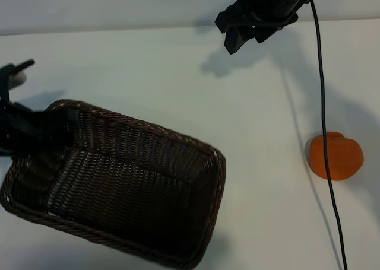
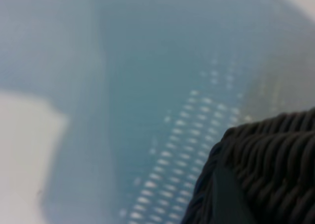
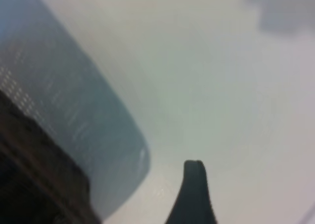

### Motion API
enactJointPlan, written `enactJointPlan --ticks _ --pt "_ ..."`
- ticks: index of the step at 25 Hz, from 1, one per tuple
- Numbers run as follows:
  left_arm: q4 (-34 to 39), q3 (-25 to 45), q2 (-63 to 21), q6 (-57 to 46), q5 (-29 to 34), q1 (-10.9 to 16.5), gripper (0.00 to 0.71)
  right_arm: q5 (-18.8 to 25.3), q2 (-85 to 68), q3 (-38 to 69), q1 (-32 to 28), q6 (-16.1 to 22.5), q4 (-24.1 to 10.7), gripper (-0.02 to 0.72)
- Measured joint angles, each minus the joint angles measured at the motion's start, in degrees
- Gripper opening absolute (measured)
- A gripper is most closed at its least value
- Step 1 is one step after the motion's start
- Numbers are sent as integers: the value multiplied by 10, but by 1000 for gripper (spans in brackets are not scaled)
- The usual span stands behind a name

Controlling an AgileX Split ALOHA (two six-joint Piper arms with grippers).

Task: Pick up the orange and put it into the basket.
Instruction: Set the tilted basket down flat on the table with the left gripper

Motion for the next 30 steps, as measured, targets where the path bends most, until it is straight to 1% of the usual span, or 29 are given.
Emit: enactJointPlan --ticks 5,7,12,18,21,27,30 --pt "-71 -35 0 81 17 17 420 0 0 0 0 0 0 559" --pt "-90 -41 0 98 17 19 420 0 0 0 0 0 0 559" --pt "-103 -41 0 109 13 20 420 0 0 0 0 0 0 559" --pt "-135 -41 0 112 -28 20 420 0 0 0 0 0 0 559" --pt "-140 -41 0 112 -41 21 420 0 0 0 0 0 0 559" --pt "-148 -41 0 112 -49 22 420 0 0 0 0 0 0 559" --pt "-163 -41 0 112 -56 22 420 0 0 0 0 0 0 559"
